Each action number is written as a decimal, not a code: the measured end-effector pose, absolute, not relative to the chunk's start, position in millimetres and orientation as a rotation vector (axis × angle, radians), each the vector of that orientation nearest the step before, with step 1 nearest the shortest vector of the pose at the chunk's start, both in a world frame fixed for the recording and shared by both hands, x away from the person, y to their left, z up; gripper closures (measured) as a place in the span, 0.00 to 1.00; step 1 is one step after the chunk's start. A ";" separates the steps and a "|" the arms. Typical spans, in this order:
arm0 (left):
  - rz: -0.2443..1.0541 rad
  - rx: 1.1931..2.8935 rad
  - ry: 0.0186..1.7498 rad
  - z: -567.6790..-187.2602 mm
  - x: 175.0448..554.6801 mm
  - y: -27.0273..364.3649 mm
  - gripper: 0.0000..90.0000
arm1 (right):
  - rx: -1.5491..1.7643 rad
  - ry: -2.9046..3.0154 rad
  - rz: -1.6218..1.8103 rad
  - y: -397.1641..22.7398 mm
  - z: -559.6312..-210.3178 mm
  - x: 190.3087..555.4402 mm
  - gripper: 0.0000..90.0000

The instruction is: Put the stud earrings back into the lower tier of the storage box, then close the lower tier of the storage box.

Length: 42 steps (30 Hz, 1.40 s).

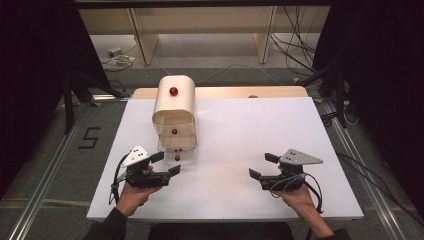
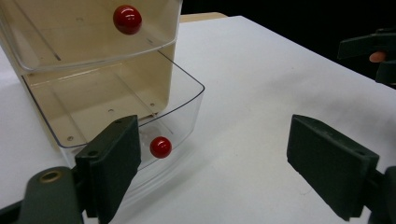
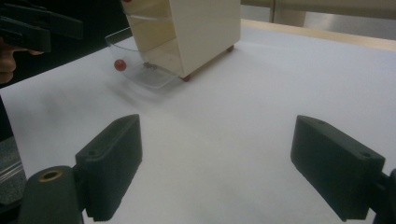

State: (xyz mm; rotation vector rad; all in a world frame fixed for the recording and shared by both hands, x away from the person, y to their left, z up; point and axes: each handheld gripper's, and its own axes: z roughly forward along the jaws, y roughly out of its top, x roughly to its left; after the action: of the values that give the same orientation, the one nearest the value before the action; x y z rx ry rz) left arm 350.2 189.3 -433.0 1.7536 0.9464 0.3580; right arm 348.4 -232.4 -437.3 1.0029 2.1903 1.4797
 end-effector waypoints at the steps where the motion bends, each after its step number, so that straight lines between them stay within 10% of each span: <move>1: 0.356 1.754 0.950 -433.1 350.4 189.5 0.19 | 1.006 2.192 1.476 -232.8 -437.8 347.9 0.19; 11: 0.342 1.762 0.967 -434.9 353.6 192.3 0.28 | 1.016 2.203 1.460 -237.5 -440.6 342.8 0.19; 26: 0.385 1.822 0.986 -441.6 356.3 191.9 0.76 | 1.022 2.211 1.443 -237.7 -440.2 341.6 0.19; 42: 0.416 1.859 1.031 -450.6 368.1 191.4 0.99 | 1.016 2.211 1.432 -235.0 -440.2 341.9 0.19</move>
State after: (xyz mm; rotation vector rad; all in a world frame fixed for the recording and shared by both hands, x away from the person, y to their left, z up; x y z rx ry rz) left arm 368.1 191.4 -450.6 1.8588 1.0314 0.4156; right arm 341.9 -235.0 -440.2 1.0163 2.2113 1.4324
